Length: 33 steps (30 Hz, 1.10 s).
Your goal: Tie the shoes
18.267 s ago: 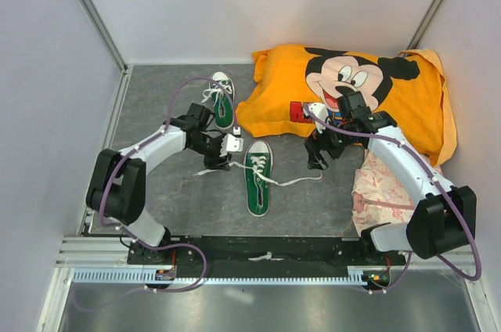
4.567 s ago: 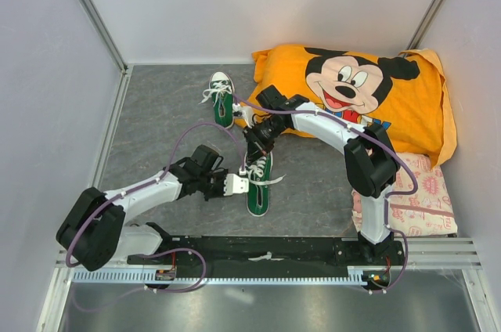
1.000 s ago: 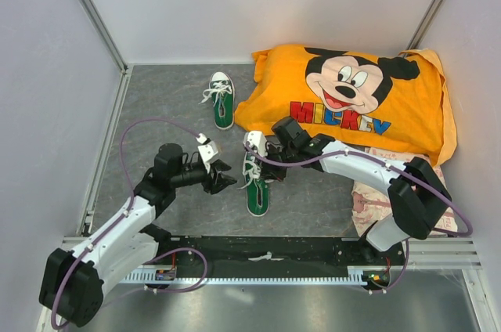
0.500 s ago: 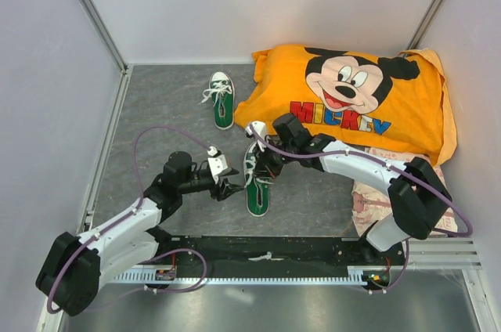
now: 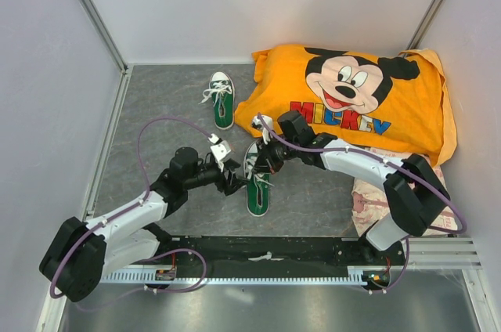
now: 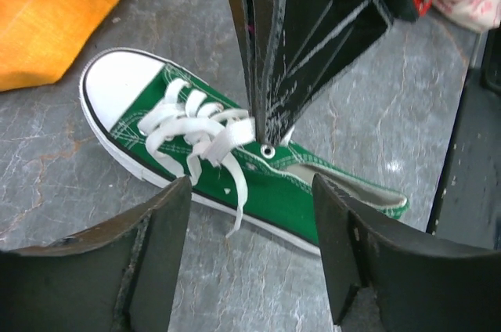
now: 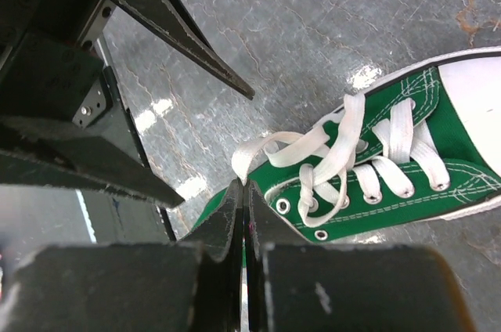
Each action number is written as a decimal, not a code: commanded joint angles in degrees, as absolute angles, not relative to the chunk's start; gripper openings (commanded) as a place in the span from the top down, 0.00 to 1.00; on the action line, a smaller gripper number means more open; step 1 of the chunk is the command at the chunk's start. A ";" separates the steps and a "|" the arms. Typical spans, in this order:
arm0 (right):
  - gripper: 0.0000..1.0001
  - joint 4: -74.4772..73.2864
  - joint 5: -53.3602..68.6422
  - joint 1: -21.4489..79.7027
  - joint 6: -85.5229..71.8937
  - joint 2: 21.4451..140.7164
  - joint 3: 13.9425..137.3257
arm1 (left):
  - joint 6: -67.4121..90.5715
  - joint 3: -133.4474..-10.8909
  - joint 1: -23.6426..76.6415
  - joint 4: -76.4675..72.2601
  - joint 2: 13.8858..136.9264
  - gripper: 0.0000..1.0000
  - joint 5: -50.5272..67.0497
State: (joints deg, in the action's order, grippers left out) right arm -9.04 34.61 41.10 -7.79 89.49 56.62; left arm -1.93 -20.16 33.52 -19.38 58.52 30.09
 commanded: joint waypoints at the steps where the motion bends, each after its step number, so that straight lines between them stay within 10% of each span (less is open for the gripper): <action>1: 1.00 -4.49 37.09 40.96 -12.21 90.70 55.99 | 5.97 -19.16 34.45 -27.50 59.76 0.25 26.55; 6: 1.00 -4.04 37.62 40.61 -13.36 91.23 56.16 | 8.08 -19.34 38.14 -28.92 61.43 0.25 20.49; 14: 1.00 -3.78 38.23 40.25 -13.89 91.23 56.07 | 12.47 -19.51 41.75 -26.02 60.47 0.73 15.47; 33: 1.00 -2.64 38.50 40.17 -15.56 91.14 55.55 | 18.72 -21.18 44.74 -26.80 65.47 0.62 12.31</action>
